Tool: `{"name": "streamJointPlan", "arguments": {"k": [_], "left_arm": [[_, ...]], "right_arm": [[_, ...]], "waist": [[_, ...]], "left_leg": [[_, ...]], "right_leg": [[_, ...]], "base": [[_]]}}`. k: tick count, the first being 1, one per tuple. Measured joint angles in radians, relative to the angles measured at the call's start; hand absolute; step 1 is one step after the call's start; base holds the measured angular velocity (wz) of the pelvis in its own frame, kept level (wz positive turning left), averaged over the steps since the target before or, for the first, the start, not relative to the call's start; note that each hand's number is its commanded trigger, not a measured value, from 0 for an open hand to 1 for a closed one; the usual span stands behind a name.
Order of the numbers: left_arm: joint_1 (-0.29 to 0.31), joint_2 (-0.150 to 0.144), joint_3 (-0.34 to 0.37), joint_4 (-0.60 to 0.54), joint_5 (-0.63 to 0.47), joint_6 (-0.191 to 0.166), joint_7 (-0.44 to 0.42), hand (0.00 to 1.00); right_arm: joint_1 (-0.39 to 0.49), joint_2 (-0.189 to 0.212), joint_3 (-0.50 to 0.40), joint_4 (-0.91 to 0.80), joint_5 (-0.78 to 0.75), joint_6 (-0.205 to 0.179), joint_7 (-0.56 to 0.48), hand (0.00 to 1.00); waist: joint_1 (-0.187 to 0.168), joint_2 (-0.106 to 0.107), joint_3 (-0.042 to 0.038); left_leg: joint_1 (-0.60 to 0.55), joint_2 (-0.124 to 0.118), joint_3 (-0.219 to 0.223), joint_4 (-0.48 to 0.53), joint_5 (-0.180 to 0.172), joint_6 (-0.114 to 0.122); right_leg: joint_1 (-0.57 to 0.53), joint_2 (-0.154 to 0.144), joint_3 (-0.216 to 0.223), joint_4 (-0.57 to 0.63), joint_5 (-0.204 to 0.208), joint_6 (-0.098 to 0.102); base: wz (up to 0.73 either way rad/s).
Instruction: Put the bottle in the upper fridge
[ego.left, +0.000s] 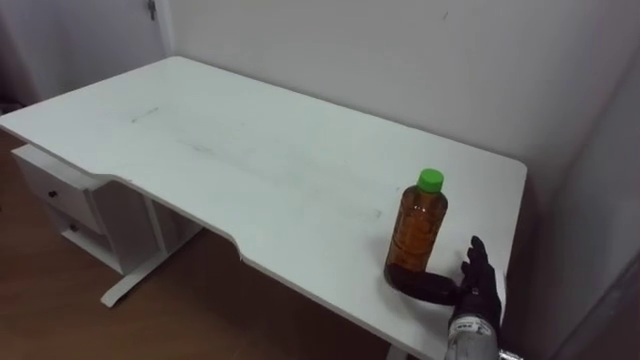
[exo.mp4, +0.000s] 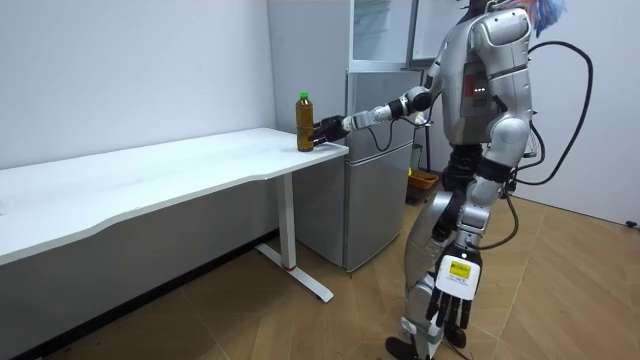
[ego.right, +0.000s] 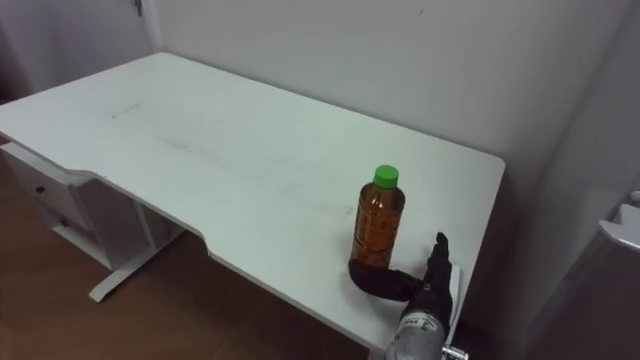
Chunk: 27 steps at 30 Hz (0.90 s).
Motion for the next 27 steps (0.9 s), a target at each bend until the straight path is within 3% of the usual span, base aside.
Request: {"name": "streamJointPlan", "arguments": {"k": [10,17,27], "left_arm": [[0.0,-0.001,-0.013,0.011,-0.001,-0.01,0.001,0.0],[0.0,0.006,-0.016,0.019,-0.01,-0.036,0.001,0.0],[0.0,0.009,-0.016,0.022,-0.032,-0.041,0.003,0.0]], "right_arm": [[-0.024,-0.01,-0.001,0.0,-0.01,-0.002,-0.014,0.0],[-0.04,-0.014,0.001,0.0,-0.013,-0.001,-0.004,0.0],[-0.045,-0.015,0.007,0.0,-0.038,-0.002,0.013,0.0]], "waist": [[0.004,-0.008,-0.0015],[0.01,-0.023,0.0036],[0.034,-0.025,0.0055]], "left_leg": [[-0.032,-0.002,-0.004,-0.002,0.011,0.0],[-0.041,-0.007,-0.016,-0.001,0.015,0.001],[-0.053,-0.015,-0.041,0.005,0.018,0.001]], "right_leg": [[-0.038,-0.005,-0.005,0.015,0.001,-0.001],[-0.042,-0.009,-0.021,0.017,0.001,-0.002],[-0.042,-0.011,-0.043,0.017,0.001,-0.002]], "base": [[0.0],[0.05],[0.07]]}}
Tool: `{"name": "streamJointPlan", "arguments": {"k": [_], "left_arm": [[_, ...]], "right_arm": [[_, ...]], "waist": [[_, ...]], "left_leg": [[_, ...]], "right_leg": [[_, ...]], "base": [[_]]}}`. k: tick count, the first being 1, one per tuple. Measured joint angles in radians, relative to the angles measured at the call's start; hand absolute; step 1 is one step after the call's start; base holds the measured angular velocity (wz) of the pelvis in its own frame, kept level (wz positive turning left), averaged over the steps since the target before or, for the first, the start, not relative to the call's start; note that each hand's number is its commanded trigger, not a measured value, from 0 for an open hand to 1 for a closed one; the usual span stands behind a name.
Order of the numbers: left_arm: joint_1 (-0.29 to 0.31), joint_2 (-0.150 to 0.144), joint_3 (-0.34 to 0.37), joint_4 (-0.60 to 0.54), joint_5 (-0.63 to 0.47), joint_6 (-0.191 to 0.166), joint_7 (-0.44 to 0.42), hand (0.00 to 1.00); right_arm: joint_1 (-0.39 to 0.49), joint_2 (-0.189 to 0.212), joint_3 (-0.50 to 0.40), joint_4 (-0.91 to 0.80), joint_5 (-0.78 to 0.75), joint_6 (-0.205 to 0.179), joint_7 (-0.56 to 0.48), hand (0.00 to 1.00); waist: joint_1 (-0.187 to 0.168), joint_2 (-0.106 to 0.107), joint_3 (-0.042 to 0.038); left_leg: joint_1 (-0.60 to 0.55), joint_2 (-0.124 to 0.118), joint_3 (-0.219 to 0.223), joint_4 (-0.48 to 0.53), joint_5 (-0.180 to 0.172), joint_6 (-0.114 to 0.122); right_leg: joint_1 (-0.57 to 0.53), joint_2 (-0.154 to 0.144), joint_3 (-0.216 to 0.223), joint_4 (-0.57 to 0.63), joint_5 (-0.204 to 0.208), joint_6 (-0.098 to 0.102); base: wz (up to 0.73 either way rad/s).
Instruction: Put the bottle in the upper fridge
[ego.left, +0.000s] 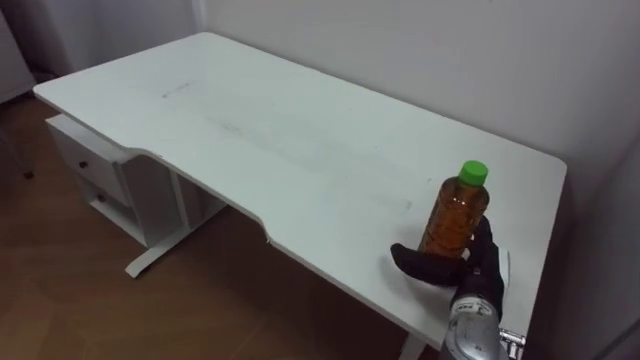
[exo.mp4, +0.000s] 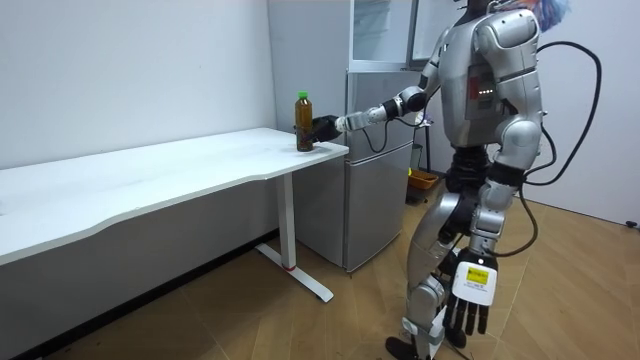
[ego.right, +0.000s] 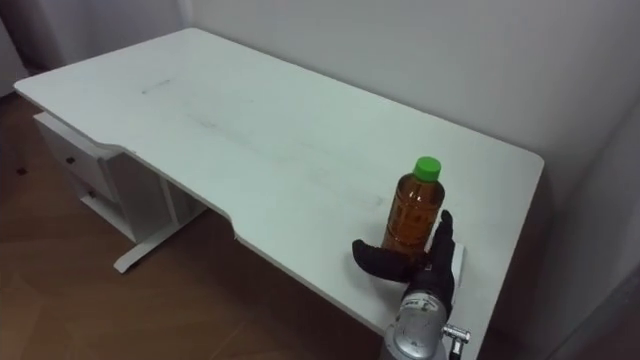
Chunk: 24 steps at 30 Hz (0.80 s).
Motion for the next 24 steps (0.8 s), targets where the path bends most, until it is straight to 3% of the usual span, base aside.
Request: {"name": "streamJointPlan", "arguments": {"k": [11,12,24], "left_arm": [[-0.023,0.0,-0.001,0.022,-0.018,-0.006,0.0,0.0],[-0.023,0.0,-0.001,0.022,-0.018,-0.006,0.0,0.0],[-0.021,-0.001,-0.002,0.029,-0.019,-0.004,0.006,0.0]], "right_arm": [[-0.005,0.0,0.003,0.001,0.005,-0.001,0.015,0.0],[-0.005,0.0,0.003,0.001,0.005,-0.001,0.015,1.0],[-0.017,-0.054,0.013,0.076,0.085,-0.035,0.031,1.0]], "waist": [[0.024,-0.012,0.0055],[0.024,-0.012,0.0055],[0.027,-0.006,0.0093]], "left_leg": [[-0.001,-0.003,-0.003,-0.002,0.007,0.001],[-0.001,-0.003,-0.003,-0.002,0.007,0.001],[0.001,-0.001,0.001,-0.001,0.007,0.0]], "right_leg": [[-0.001,-0.001,0.002,-0.002,-0.003,0.002],[-0.001,-0.001,0.002,-0.002,-0.003,0.002],[0.001,-0.001,0.003,-0.002,-0.004,0.001]], "base": [[0.01],[0.0],[0.0]]}}
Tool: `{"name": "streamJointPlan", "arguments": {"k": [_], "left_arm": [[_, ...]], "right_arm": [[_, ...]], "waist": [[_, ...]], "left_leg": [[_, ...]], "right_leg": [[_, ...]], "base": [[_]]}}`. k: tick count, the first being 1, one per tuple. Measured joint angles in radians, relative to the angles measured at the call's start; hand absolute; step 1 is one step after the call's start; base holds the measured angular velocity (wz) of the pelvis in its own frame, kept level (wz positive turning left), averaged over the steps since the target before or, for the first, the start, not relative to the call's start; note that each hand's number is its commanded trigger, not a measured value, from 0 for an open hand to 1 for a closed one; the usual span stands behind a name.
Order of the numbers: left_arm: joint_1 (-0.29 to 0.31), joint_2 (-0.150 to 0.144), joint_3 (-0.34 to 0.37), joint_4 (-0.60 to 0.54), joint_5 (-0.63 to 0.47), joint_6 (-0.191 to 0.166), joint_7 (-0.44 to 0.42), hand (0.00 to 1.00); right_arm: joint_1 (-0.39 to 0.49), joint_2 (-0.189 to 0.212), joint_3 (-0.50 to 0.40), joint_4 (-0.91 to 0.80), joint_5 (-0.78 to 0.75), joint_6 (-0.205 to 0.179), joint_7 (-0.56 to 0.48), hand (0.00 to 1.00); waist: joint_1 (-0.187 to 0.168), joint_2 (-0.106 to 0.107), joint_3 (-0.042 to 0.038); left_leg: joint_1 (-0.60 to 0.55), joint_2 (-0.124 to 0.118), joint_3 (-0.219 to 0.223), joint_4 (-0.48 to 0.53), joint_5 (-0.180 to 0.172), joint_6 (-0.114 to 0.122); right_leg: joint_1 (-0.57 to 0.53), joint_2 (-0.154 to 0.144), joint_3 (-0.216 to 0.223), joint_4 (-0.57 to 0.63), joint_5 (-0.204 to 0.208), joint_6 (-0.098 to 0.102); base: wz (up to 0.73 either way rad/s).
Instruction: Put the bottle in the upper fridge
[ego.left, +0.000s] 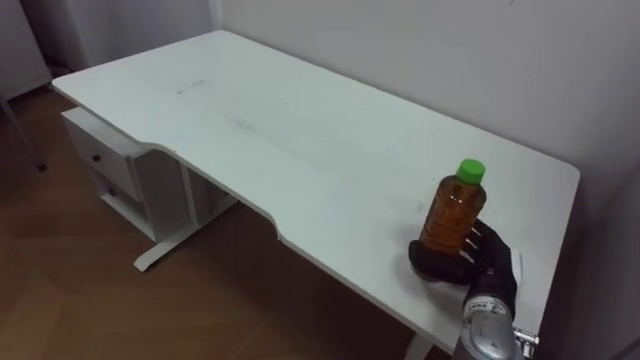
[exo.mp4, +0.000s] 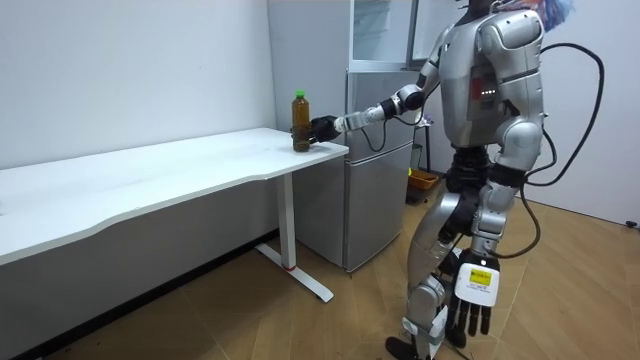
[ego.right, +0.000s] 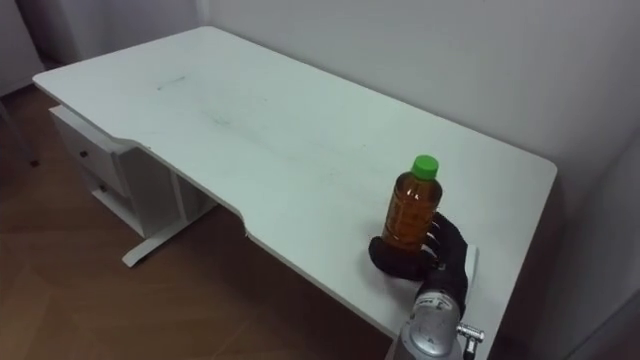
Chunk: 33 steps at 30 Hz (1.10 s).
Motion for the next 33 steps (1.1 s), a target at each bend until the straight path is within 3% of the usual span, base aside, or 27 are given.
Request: {"name": "streamJointPlan", "arguments": {"k": [6,10,15,21,23,27,33], "left_arm": [[-0.001,-0.001,-0.019,0.017,-0.001,-0.001,-0.003,0.0],[0.0,-0.001,-0.025,0.027,0.0,-0.001,-0.005,0.0],[0.002,-0.001,-0.025,0.03,-0.001,-0.001,-0.011,0.0],[0.007,-0.004,-0.016,0.009,0.012,-0.001,-0.012,0.0],[0.007,-0.002,-0.016,0.006,0.012,-0.005,-0.011,0.0],[0.007,0.001,0.011,0.016,0.013,-0.011,-0.025,0.0],[0.016,0.019,0.025,0.002,0.012,-0.02,-0.052,0.0]], "right_arm": [[-0.015,-0.005,-0.011,0.031,0.054,-0.03,0.043,1.0],[-0.03,-0.009,-0.026,0.054,0.077,-0.035,0.08,1.0],[-0.036,-0.016,-0.04,0.076,0.087,-0.04,0.124,1.0],[-0.035,-0.025,-0.062,0.063,0.092,-0.014,0.189,1.0],[-0.035,-0.027,-0.059,0.041,0.089,0.012,0.204,1.0],[-0.034,-0.028,-0.038,0.018,0.088,0.047,0.263,1.0],[-0.033,-0.033,-0.01,-0.052,0.097,0.091,0.342,1.0]], "waist": [[0.0,0.003,0.0016],[0.001,0.011,0.0071],[0.001,0.014,0.0058],[-0.003,0.015,-0.0012],[-0.007,0.019,-0.0045],[-0.005,0.018,-0.0056],[-0.017,0.019,-0.0078]], "left_leg": [[0.002,0.002,0.006,0.0,0.0,0.0],[0.001,0.002,0.005,-0.004,-0.001,0.0],[0.0,0.002,0.004,-0.002,0.0,0.0],[0.006,0.004,0.007,-0.002,0.001,0.0],[0.011,0.005,0.009,-0.005,0.001,-0.001],[0.026,0.012,0.038,-0.012,0.001,0.0],[0.056,0.016,0.045,-0.023,0.0,0.0]], "right_leg": [[-0.002,-0.001,-0.002,0.001,0.0,0.0],[-0.003,-0.001,-0.001,0.003,0.0,0.0],[-0.003,-0.001,0.002,0.003,0.0,0.0],[-0.004,0.0,0.01,0.001,0.0,-0.001],[-0.002,0.001,0.014,0.001,0.001,-0.001],[0.001,0.003,0.05,0.001,0.002,-0.003],[0.022,0.003,0.056,0.0,0.003,-0.004]], "base": [[-0.01],[0.0],[0.0],[-0.02],[-0.02],[-0.15],[-0.05]]}}
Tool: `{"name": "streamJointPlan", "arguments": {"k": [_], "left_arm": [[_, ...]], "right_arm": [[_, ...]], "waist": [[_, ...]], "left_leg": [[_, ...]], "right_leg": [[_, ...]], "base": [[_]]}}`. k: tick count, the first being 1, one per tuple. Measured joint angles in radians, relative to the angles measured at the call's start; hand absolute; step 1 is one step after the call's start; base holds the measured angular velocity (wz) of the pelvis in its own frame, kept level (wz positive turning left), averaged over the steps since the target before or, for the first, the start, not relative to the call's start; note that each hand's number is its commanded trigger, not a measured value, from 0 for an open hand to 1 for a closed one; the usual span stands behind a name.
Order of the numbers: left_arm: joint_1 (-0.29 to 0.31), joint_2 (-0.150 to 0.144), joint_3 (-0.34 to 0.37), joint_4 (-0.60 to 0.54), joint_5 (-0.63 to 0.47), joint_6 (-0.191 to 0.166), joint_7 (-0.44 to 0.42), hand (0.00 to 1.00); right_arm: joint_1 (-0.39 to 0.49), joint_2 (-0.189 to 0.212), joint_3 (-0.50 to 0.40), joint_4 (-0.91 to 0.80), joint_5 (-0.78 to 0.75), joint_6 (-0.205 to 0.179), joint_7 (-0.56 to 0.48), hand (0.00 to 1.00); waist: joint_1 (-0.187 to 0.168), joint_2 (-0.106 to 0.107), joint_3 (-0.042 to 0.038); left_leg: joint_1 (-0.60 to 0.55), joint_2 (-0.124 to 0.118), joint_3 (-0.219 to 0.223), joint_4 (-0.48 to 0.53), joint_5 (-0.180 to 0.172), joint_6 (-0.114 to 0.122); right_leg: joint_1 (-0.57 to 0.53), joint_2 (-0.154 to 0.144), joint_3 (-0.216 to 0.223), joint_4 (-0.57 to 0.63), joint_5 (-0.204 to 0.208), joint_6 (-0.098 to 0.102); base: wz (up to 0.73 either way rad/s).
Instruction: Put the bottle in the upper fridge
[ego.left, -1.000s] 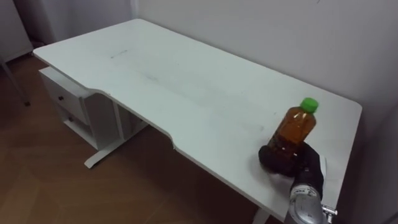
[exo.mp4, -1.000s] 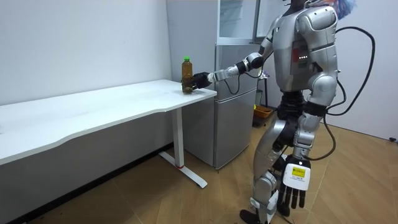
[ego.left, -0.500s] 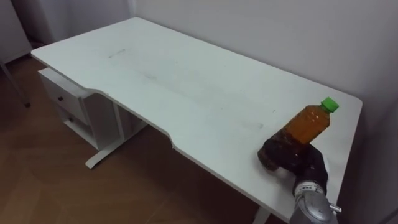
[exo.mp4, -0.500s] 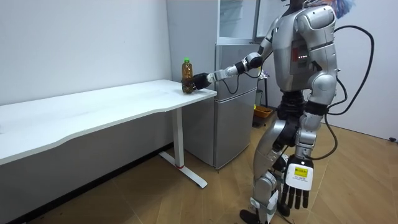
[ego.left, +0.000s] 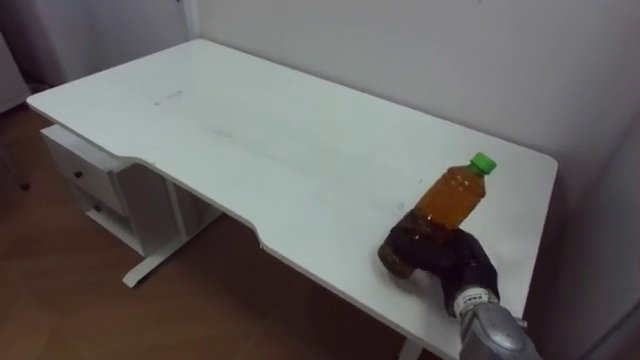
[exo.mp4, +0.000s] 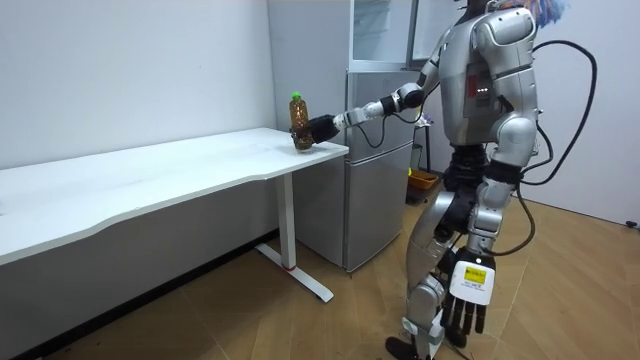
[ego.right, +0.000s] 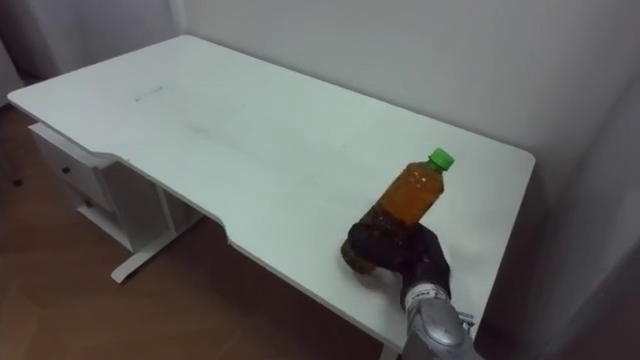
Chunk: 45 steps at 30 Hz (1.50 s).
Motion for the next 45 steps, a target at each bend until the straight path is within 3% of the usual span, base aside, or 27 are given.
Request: {"name": "streamJointPlan", "arguments": {"k": [6,11,12,16,20,26,34,40,45], "left_arm": [[0.027,0.002,0.001,-0.003,0.001,0.005,0.002,0.0],[0.03,-0.014,0.004,-0.005,0.044,0.034,0.001,0.0],[0.028,-0.016,0.006,-0.005,0.048,0.038,0.001,0.0],[0.029,-0.024,0.062,-0.012,0.104,0.042,-0.004,0.0],[0.033,-0.032,0.11,-0.013,0.161,0.045,-0.002,0.0],[0.021,-0.032,0.117,-0.013,0.169,0.045,-0.001,0.0],[-0.002,-0.036,0.117,-0.003,0.168,0.033,0.001,0.0],[0.002,-0.04,0.118,0.016,0.168,0.024,0.002,0.0],[0.008,-0.039,0.119,0.018,0.168,0.023,0.001,0.0]], "right_arm": [[0.009,-0.002,0.021,-0.171,-0.016,0.015,0.048,1.0],[0.093,-0.001,0.031,-0.347,-0.142,0.021,0.088,1.0],[0.097,-0.001,0.031,-0.354,-0.15,0.026,0.092,1.0],[0.101,-0.001,0.029,-0.397,-0.173,0.082,0.118,1.0],[0.101,-0.002,0.026,-0.435,-0.22,0.083,0.15,1.0],[0.112,-0.007,0.026,-0.54,-0.278,0.085,0.198,1.0],[0.15,-0.011,0.02,-0.642,-0.284,0.091,0.202,1.0],[0.184,-0.069,0.007,-0.764,-0.346,0.099,0.225,1.0],[0.187,-0.09,-0.043,-0.823,-0.371,0.099,0.23,1.0]], "waist": [[-0.017,0.006,-0.0081],[-0.024,0.04,-0.037],[-0.024,0.044,-0.0389],[-0.048,0.056,-0.0388],[-0.073,0.053,-0.0387],[-0.118,0.036,-0.0388],[-0.138,0.033,-0.0353],[-0.166,0.043,-0.0296],[-0.182,0.05,-0.033]], "left_leg": [[0.061,0.002,0.022,-0.014,-0.002,0.004],[0.092,0.004,0.044,-0.019,-0.008,0.011],[0.096,0.004,0.044,-0.021,-0.008,0.011],[0.119,0.004,0.051,-0.027,-0.008,0.013],[0.157,0.006,0.068,-0.045,-0.004,0.016],[0.18,0.006,0.074,-0.056,-0.005,0.016],[0.223,0.014,0.1,-0.082,-0.011,0.016],[0.226,0.016,0.105,-0.078,-0.022,0.015],[0.228,0.02,0.124,-0.078,-0.022,0.015]], "right_leg": [[0.046,-0.001,0.03,-0.002,0.002,0.002],[0.07,0.003,0.068,-0.013,0.01,0.01],[0.072,0.005,0.074,-0.015,0.012,0.01],[0.087,0.007,0.099,-0.02,0.015,0.011],[0.117,0.007,0.11,-0.037,0.016,0.013],[0.144,0.011,0.111,-0.054,0.019,0.016],[0.164,0.015,0.149,-0.054,0.02,0.015],[0.166,0.018,0.165,-0.053,0.02,0.015],[0.16,0.022,0.201,-0.052,0.02,0.015]], "base": [[-0.12],[-0.14],[-0.15],[-0.08],[-0.07],[0.0],[-0.12],[-0.04],[-0.1]]}}
